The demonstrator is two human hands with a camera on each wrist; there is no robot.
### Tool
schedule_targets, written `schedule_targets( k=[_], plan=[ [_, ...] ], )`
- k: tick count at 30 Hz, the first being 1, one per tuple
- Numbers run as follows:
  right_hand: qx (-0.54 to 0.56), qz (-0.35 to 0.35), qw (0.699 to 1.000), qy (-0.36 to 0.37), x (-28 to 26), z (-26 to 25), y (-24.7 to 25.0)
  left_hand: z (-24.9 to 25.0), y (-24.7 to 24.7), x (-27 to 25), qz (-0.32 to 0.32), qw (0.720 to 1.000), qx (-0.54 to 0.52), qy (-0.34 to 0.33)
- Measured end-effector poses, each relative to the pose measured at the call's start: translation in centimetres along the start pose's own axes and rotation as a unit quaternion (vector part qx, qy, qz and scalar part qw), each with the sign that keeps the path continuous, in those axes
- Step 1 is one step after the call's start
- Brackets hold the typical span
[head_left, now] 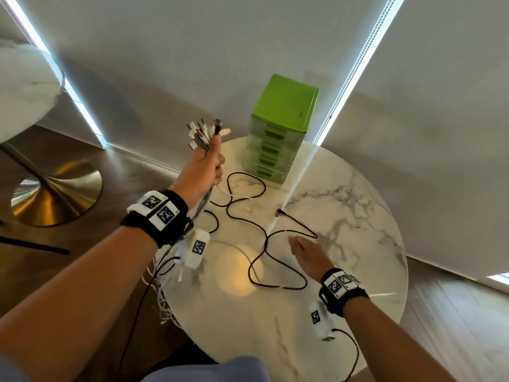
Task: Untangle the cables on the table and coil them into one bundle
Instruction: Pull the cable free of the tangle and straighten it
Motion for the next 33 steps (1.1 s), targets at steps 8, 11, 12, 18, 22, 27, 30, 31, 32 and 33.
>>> schedule_targets(
  k=[8,11,12,18,22,27,30,31,32,33],
  plan=[
    [0.052,0.095,0.981,0.16,-0.5,-12.4,3.0,-6.6,-7.3,-2.7,-0.073,0.99,0.104,0.06],
    [-0.031,0.048,0.979,0.197,-1.0,-14.3,1.5,-6.4,-8.1,-3.0,-0.076,0.993,0.075,0.057],
    [-0.057,0.036,0.976,0.207,-1.1,-14.6,1.0,-6.1,-8.2,-3.0,-0.082,0.993,0.071,0.046],
    [-0.042,-0.047,0.977,0.202,-1.5,-14.3,-1.1,-4.9,-7.9,-2.7,-0.059,0.996,0.063,0.023],
    [0.035,-0.108,0.982,0.154,-1.6,-11.3,-2.3,-3.8,-6.0,-1.3,-0.016,1.0,-0.009,0.016],
    [-0.069,-0.146,0.984,0.075,-0.8,-5.1,-1.9,-1.5,-3.9,-0.2,-0.001,0.995,-0.094,-0.012],
    [-0.144,-0.149,0.978,0.028,-1.1,-0.8,-0.3,0.1,-1.7,0.8,0.029,0.993,-0.108,-0.022],
    [-0.156,-0.135,0.978,0.016,-1.1,0.3,0.6,0.5,-1.2,1.0,0.03,0.994,-0.106,-0.023],
    [-0.167,-0.108,0.98,0.003,-0.8,1.3,1.6,0.8,-0.9,1.1,0.029,0.995,-0.094,-0.026],
    [-0.175,-0.073,0.982,-0.01,-0.3,1.8,2.7,0.8,-1.0,1.1,0.025,0.996,-0.078,-0.027]
  ],
)
Point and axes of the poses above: each hand's wrist, its own x-axis towards the middle knuckle, its own y-axis out of the back of the hand, z = x × y, the point moved 10 cm from there along x, towards the middle knuckle, and after that the axes turned 6 degrees about x, right-handed, at the moved point
